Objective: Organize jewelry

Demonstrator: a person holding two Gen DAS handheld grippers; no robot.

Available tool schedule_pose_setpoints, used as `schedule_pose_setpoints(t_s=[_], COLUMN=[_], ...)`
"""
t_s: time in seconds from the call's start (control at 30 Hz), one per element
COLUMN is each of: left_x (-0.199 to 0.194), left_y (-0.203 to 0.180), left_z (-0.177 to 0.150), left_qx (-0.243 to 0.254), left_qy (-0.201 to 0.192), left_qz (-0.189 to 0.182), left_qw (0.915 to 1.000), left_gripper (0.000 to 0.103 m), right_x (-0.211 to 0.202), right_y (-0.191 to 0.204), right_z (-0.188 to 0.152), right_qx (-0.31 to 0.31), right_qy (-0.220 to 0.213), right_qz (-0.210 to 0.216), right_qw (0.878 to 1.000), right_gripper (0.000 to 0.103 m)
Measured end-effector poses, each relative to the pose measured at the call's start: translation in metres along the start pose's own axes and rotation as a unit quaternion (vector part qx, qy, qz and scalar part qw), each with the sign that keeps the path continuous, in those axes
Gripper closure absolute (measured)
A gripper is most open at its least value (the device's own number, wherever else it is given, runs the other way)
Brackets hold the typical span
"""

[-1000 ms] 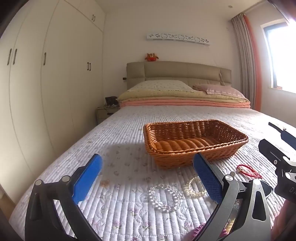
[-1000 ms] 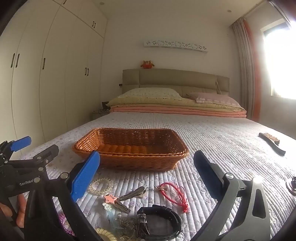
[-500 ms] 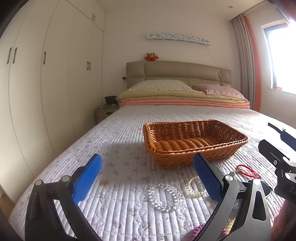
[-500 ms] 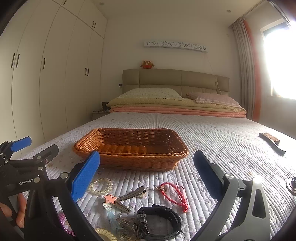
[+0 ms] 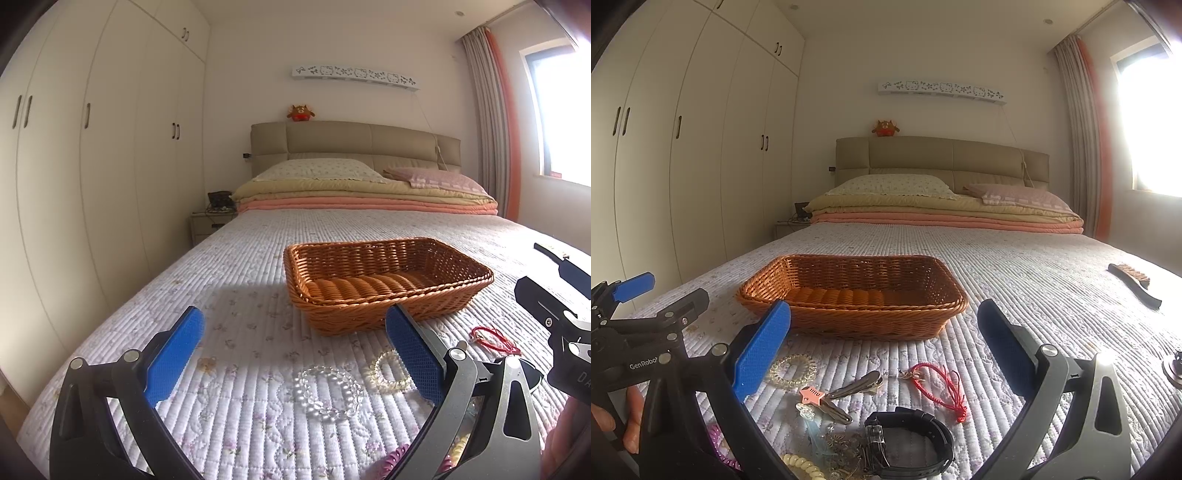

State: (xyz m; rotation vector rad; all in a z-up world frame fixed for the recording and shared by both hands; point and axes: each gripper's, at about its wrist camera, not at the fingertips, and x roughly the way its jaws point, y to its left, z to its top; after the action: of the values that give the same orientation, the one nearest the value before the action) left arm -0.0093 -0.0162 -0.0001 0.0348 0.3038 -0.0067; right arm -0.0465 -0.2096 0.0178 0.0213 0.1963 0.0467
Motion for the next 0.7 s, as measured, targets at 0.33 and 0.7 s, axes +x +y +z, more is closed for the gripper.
schedule_pose_setpoints(t_s=[0.33,0.7], left_x=[-0.0015,-0.0002], left_y=[-0.0017,-0.0010], left_z=[-0.0004,0.0001], left_qx=[-0.002,-0.001], left_qy=[0.000,0.001], left_qz=[-0.001,-0.001], left_qw=[1.0000,1.0000], left_gripper=[0.007,0.007], right_x=[0.0015,0.0014], right_y=[0.0003,0.0004], right_z=[0.0002,0.0000], right_qx=[0.000,0.001], right_qy=[0.001,0.001], right_qz=[0.000,0.001], right_qw=[1.000,1.000], right_gripper=[0.006,0.006])
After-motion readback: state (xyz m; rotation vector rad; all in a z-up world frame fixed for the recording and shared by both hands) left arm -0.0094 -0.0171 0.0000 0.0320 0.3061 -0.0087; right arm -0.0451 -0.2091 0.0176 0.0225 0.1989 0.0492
